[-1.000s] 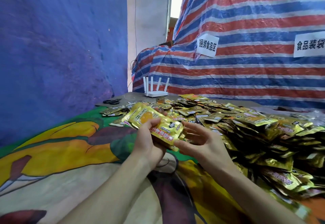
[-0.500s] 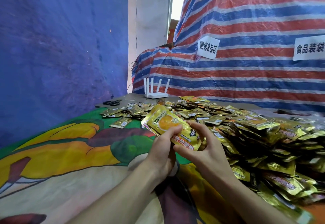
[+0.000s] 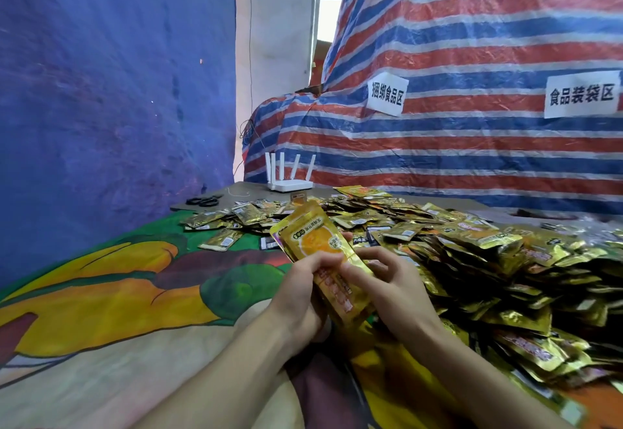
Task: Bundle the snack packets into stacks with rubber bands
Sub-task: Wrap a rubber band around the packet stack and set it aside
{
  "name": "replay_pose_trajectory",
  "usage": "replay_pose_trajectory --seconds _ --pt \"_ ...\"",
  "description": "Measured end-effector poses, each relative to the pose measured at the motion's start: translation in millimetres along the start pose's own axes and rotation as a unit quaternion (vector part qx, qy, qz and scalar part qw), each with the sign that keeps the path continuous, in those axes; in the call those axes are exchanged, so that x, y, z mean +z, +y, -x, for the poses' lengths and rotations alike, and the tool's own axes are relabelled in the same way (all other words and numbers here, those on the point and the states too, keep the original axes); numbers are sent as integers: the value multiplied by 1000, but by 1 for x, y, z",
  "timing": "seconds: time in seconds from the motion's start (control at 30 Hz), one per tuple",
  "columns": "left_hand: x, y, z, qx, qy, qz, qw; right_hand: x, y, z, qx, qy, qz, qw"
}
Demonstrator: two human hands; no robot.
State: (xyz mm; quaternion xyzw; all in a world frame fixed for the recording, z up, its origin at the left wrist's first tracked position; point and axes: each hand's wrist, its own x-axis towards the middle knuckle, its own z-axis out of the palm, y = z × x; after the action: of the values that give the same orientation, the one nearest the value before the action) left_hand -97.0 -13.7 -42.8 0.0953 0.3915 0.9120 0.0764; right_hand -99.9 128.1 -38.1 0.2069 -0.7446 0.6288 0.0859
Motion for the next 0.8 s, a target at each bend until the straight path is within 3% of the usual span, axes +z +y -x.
replay_pose_trajectory --seconds 0.17,0.37,0.57,0.73,0.8 --pt "3 -1 5 17 -22 -43 999 -7 -10 0 -29 -15 29 999" --pt "1 0 4 41 63 -103 992 -57 -45 -23 -41 112 160 980" --pt "0 -5 3 20 33 -153 987 -129 -63 -52 6 216 336 917" --pt "-4 -8 -2 15 35 -173 984 -146 -44 -53 132 207 539 806" --pt "-3 -9 -1 11 40 -176 984 -147 -40 -54 152 210 536 803"
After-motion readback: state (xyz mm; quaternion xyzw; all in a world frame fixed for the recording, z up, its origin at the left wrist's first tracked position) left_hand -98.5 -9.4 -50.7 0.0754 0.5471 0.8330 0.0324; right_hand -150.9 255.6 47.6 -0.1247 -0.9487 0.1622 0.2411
